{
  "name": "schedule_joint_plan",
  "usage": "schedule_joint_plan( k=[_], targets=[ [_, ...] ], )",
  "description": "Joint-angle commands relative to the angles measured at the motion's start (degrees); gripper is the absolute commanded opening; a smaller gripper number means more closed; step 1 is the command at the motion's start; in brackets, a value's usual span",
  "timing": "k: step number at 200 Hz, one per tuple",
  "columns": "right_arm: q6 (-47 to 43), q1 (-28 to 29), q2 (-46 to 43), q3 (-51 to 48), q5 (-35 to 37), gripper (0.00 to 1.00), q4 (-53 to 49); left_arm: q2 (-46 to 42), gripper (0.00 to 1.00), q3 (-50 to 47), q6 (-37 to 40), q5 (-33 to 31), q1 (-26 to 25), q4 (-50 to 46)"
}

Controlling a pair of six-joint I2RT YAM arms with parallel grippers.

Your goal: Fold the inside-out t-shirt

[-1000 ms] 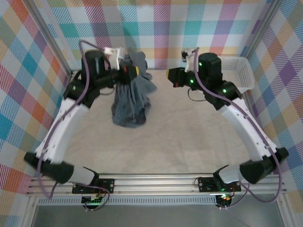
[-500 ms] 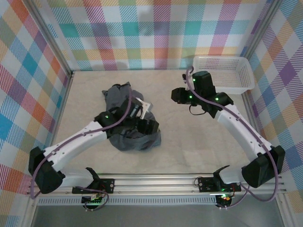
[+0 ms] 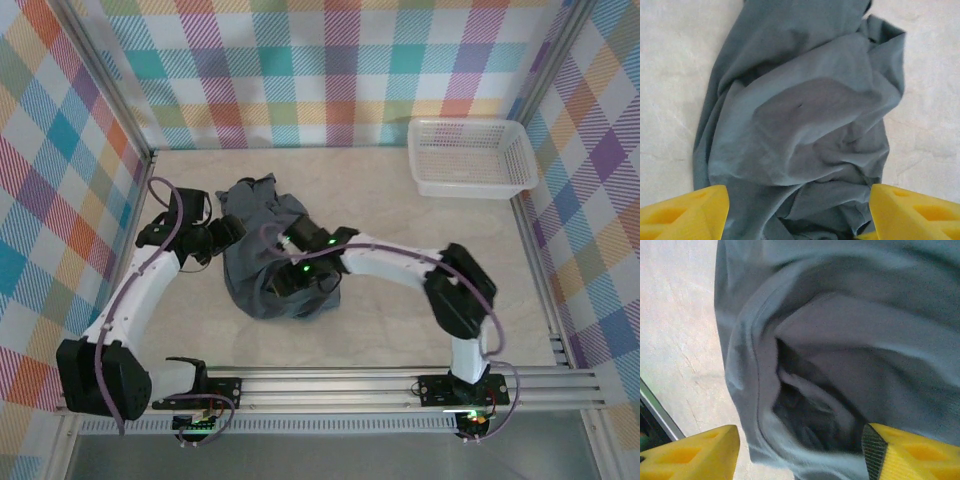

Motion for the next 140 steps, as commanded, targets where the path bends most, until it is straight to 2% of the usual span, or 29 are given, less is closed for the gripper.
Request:
schedule_joint_plan(
  k=[1, 11, 17, 41, 50, 67, 85, 108, 140],
  targets=[
    [-4.3, 0.2, 5.4, 5.6, -9.9, 0.60, -4.1, 1.5, 0.74, 0.3, -1.4, 5.5, 0.9, -1.2],
    [-4.7, 0.3, 7.7, 8.0, -14.9, 0.52, -6.0, 1.7, 0.74, 0.1, -1.0, 5.2, 0.9, -0.9],
    [-4.5, 0.3, 8.0, 8.5, -15.2, 0.46, -6.7, 1.7, 0.74, 0.1, -0.7, 5.1, 0.9, -0.8],
    [-4.8, -0.2, 4.5, 9.7, -14.4, 0.00, -7.6, 1.7, 0.74, 0.9, 1.4, 4.8, 0.9, -1.4],
    [-4.3, -0.8, 1.6, 10.1, -14.6, 0.00, -7.1, 1.5, 0.75, 0.9, 2.7, 6.8, 0.9, -0.9],
    [-0.2, -3.4, -5.9, 7.4, -12.6, 0.00, -1.6, -0.9, 0.76, -0.8, 4.5, 14.4, 0.7, 4.6],
    [7.1, -9.6, -13.1, 1.7, -9.2, 0.00, 5.3, -4.3, 0.76, -4.5, 4.1, 20.0, -0.8, 13.0],
    [11.8, -17.1, -17.5, -3.4, -9.2, 0.00, 9.5, -4.1, 0.76, -3.5, 10.2, 17.3, -5.8, 11.9],
    [11.5, -20.1, -17.2, -3.0, -10.0, 0.00, 6.8, 1.1, 0.70, -1.0, 19.4, 7.2, -16.1, 7.2]
  ],
)
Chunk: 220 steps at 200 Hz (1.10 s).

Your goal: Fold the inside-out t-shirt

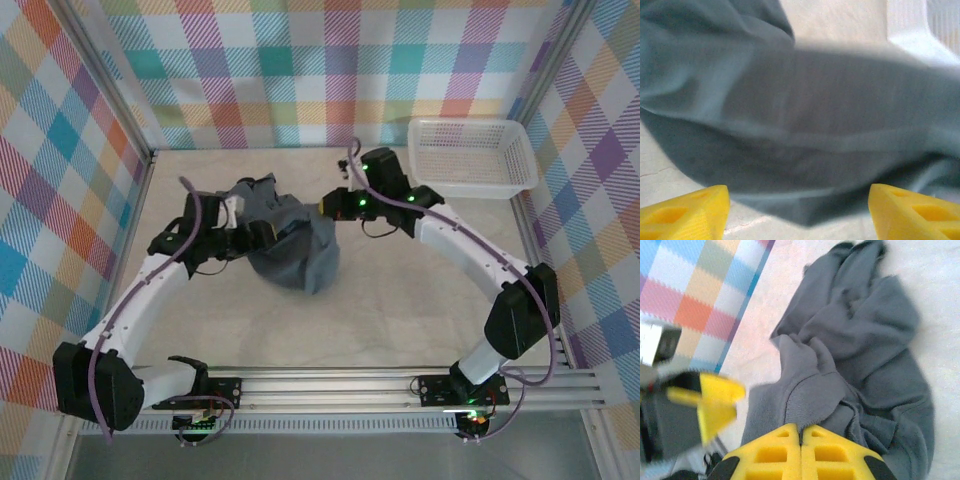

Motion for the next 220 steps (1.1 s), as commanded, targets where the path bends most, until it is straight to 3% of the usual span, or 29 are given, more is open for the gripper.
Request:
schedule_joint_plan(
  k=[1, 18, 36, 63, 76, 88, 125, 139, 145, 150, 157, 162, 178, 198, 220],
  targets=[
    [2.7, 0.7, 2.1, -2.3, -1.1, 0.00, -0.5, 3.4, 0.70, 2.0, 9.3, -6.7, -6.7, -1.8],
    [3.0, 0.6, 1.6, -2.6, -1.5, 0.00, -0.1, 6.2, 0.70, 2.2, 12.2, -16.0, -11.3, -1.6],
    [3.0, 0.5, 1.0, -2.5, -2.0, 0.00, 0.0, 10.4, 0.73, 2.8, 11.5, -27.0, -12.4, -1.3],
    [3.0, 0.6, -0.1, -2.3, -2.7, 0.00, -0.5, 15.6, 0.84, 3.6, 11.5, -34.7, -12.4, 3.9],
    [3.0, 0.5, -0.6, -2.1, -3.6, 0.00, -0.8, 17.8, 0.88, 4.8, 12.5, -33.8, -12.4, 7.2],
    [3.0, 0.5, -0.7, -1.6, -5.4, 0.00, -1.1, 18.6, 0.90, 4.9, 14.4, -29.0, -12.3, 12.5],
    [4.0, 0.6, 0.6, 2.7, -11.7, 0.00, -5.1, 20.4, 0.88, 7.0, 15.7, -17.5, -11.8, 23.7],
    [4.2, 0.5, 0.8, 4.2, -13.0, 0.00, -6.3, 22.1, 0.75, 8.4, 15.1, -15.0, -10.7, 23.6],
    [4.3, 0.5, 0.6, 4.3, -12.7, 0.00, -6.5, 22.6, 0.65, 9.1, 14.7, -13.5, -10.2, 23.2],
    [4.4, 0.3, 0.4, 4.4, -12.2, 0.00, -6.5, 22.8, 0.49, 9.3, 14.4, -11.9, -9.5, 22.9],
    [4.6, -0.1, 0.1, 4.3, -10.7, 0.00, -6.8, 22.7, 0.17, 9.6, 13.7, -9.8, -8.8, 22.3],
    [5.0, -0.8, 0.0, 4.3, -9.3, 0.00, -7.5, 22.3, 0.00, 9.8, 12.8, -8.9, -8.3, 21.5],
    [5.9, -4.5, 0.9, 4.3, -3.3, 0.00, -11.0, 20.2, 0.00, 12.3, 10.9, -3.9, -7.2, 15.7],
    [0.3, -8.5, 6.5, 5.5, 7.3, 0.00, -15.2, 18.3, 0.00, 20.1, 8.6, 1.8, -7.1, 1.0],
    [-6.3, -9.6, 15.0, 9.2, 9.7, 0.00, -16.6, 19.5, 0.00, 28.4, 8.2, 3.3, -7.2, -17.0]
  ],
)
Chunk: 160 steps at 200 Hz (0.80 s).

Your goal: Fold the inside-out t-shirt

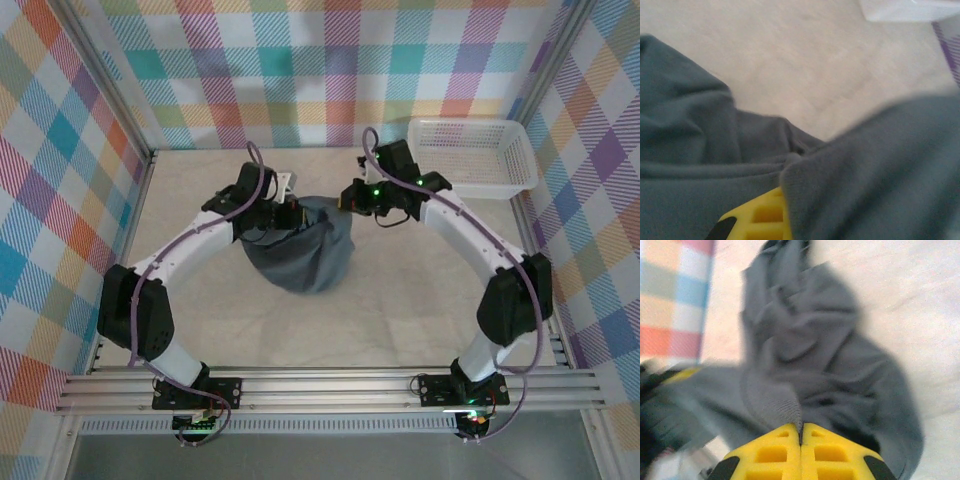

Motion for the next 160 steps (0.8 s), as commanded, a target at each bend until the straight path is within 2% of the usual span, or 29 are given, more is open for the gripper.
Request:
schedule_joint_plan(
  k=[1, 13, 27, 33, 44, 52, 62, 71, 81, 92, 102, 110, 128, 136, 147, 160],
  targets=[
    [-7.5, -1.7, 8.3, 3.2, 8.6, 0.00, -6.1, -2.5, 0.00, 8.9, -2.3, 5.3, 0.6, -21.0],
    [-7.7, -1.7, 9.6, 4.6, 5.7, 0.00, -6.3, -2.6, 0.00, 9.9, -2.3, 4.8, 0.6, -25.7],
    [-6.2, -1.7, 7.1, 3.6, 4.0, 0.00, -5.2, -3.4, 0.00, 9.3, -3.7, 4.4, 0.6, -27.2],
    [-5.5, -1.7, 4.9, 2.4, 4.2, 0.09, -4.5, -3.5, 0.00, 9.3, -4.6, 4.3, 0.6, -27.5],
    [-3.3, -1.7, -0.2, -0.8, 5.6, 0.33, -3.8, -2.9, 0.00, 10.1, -5.8, 4.2, 0.6, -28.6],
    [-0.6, -1.6, -4.8, -4.2, 7.3, 0.39, -3.2, -2.3, 0.00, 11.3, -6.4, 3.4, 0.6, -29.7],
    [4.2, -0.9, -11.3, -9.6, 9.8, 0.38, -1.6, -1.8, 0.00, 12.8, -7.0, 1.8, 0.4, -30.9],
    [9.8, 1.0, -17.5, -15.6, 12.8, 0.31, 1.1, -1.8, 0.00, 13.6, -7.6, 0.6, 0.3, -30.7],
    [14.8, 5.1, -22.9, -21.7, 15.1, 0.25, 5.5, -2.4, 0.00, 14.1, -8.6, 0.3, 0.1, -29.4],
    [19.8, 10.7, -25.6, -24.8, 17.0, 0.24, 8.6, -2.7, 0.00, 14.8, -9.8, 1.0, -0.1, -27.6],
    [22.9, 15.5, -25.0, -25.1, 18.2, 0.26, 10.9, -2.6, 0.00, 15.9, -10.9, 1.2, -0.3, -26.9],
    [25.2, 18.1, -23.2, -24.6, 18.1, 0.33, 12.9, -2.2, 0.00, 17.1, -11.4, 1.1, -0.8, -27.0],
    [27.5, 20.1, -17.2, -23.7, 15.9, 0.64, 20.3, -1.3, 0.00, 19.1, -11.8, -0.4, -1.9, -27.8],
    [28.0, 20.2, -14.0, -22.2, 15.4, 0.73, 21.3, -1.2, 0.00, 19.6, -12.2, -0.4, -2.2, -27.9],
    [25.4, 20.1, -9.5, -19.5, 14.9, 0.77, 22.8, -1.4, 0.00, 19.8, -12.9, 0.4, -2.5, -27.6],
    [23.1, 20.0, -4.2, -15.4, 14.2, 0.78, 21.8, -2.1, 0.00, 19.9, -13.9, 1.4, -2.7, -27.2]
  ],
)
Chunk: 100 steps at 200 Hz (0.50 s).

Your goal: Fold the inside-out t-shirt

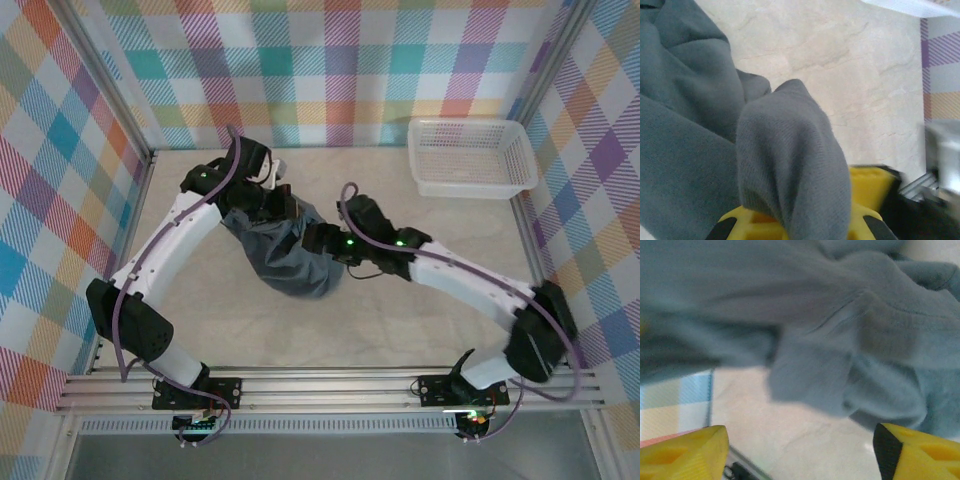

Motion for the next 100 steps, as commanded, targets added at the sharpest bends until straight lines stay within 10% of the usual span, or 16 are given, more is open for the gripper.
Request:
schedule_joint_plan(
  k=[1, 14, 38, 100],
  targets=[
    [-0.2, -0.4, 7.9, 6.1, -0.2, 0.77, 4.4, -1.8, 0.00, 1.5, -2.8, 1.5, -0.9, -0.5],
    [-4.3, -0.4, 11.6, 9.0, 0.3, 0.66, 2.9, -2.3, 0.00, 2.0, -3.0, 1.9, -0.9, -1.1],
    [-11.7, -0.7, 9.2, 6.3, 1.6, 0.00, 1.4, -2.1, 0.00, 4.2, -0.6, -1.8, 1.5, -7.0],
    [-27.5, -6.1, -9.8, -8.8, -30.2, 0.00, 13.1, 0.9, 0.00, -2.4, 11.4, -3.8, 10.7, -2.0]
  ],
)
